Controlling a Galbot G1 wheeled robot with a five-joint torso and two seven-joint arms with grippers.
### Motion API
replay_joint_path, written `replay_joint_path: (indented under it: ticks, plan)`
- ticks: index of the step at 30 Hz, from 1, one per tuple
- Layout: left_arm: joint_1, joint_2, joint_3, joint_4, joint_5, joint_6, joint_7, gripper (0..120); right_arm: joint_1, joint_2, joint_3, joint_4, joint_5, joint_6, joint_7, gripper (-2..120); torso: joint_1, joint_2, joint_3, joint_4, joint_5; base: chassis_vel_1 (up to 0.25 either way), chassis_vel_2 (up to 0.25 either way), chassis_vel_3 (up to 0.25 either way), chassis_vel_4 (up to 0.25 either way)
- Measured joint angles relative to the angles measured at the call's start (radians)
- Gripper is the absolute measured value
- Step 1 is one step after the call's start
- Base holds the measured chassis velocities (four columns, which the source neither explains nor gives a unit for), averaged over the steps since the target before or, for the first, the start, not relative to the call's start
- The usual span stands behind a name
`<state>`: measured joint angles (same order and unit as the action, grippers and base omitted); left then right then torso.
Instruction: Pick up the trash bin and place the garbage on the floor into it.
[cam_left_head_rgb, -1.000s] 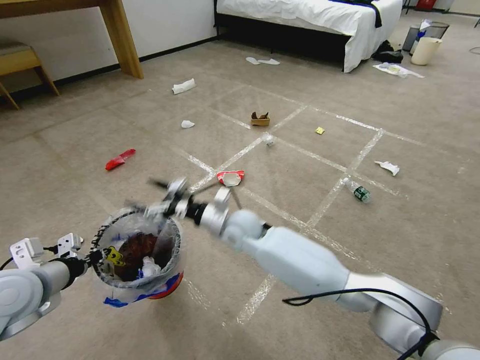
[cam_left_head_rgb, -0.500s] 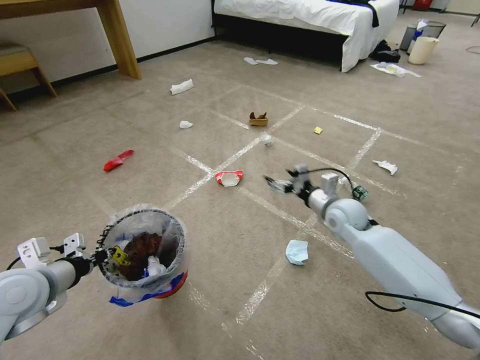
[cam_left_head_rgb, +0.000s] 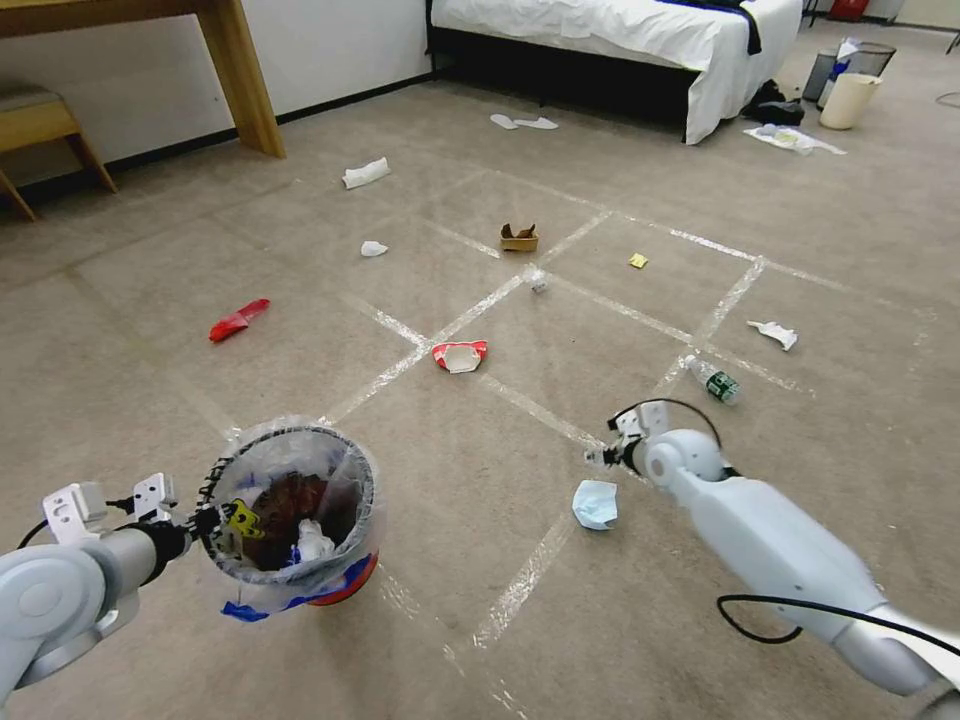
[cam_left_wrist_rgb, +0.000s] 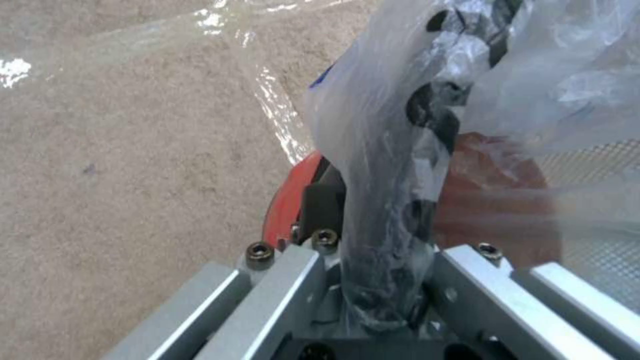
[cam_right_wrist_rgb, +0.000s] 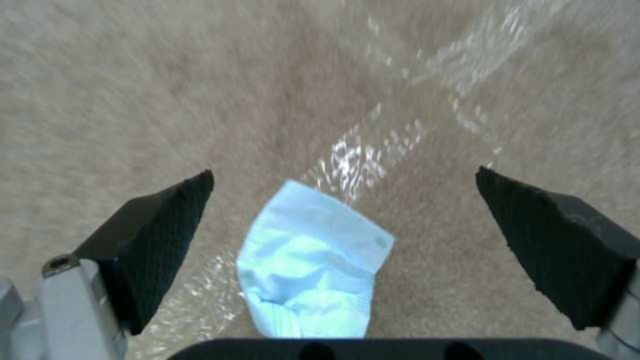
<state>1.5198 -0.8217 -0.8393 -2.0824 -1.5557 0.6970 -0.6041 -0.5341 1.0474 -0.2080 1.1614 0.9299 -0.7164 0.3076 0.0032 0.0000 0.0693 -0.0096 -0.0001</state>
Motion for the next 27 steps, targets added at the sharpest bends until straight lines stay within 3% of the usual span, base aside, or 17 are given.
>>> replay_joint_path:
  ticks: [12, 27]
  plan:
    - [0.011, -0.010, -0.003, 0.003, 0.009, 0.000, -0.001, 1, 0.029, 0.132, -0.020, -0.151, -0.015, -0.027, 0.052, 100, 0.000, 0.000, 0.000, 0.0000, -0.0001, 0.000, 0.000, 0.000, 0.000]
    - [0.017, -0.024, -0.003, 0.004, 0.019, 0.000, -0.001, 1, 0.046, 0.175, 0.002, -0.256, -0.091, 0.002, -0.006, 100, 0.000, 0.000, 0.000, 0.0000, 0.0000, 0.000, 0.000, 0.000, 0.000]
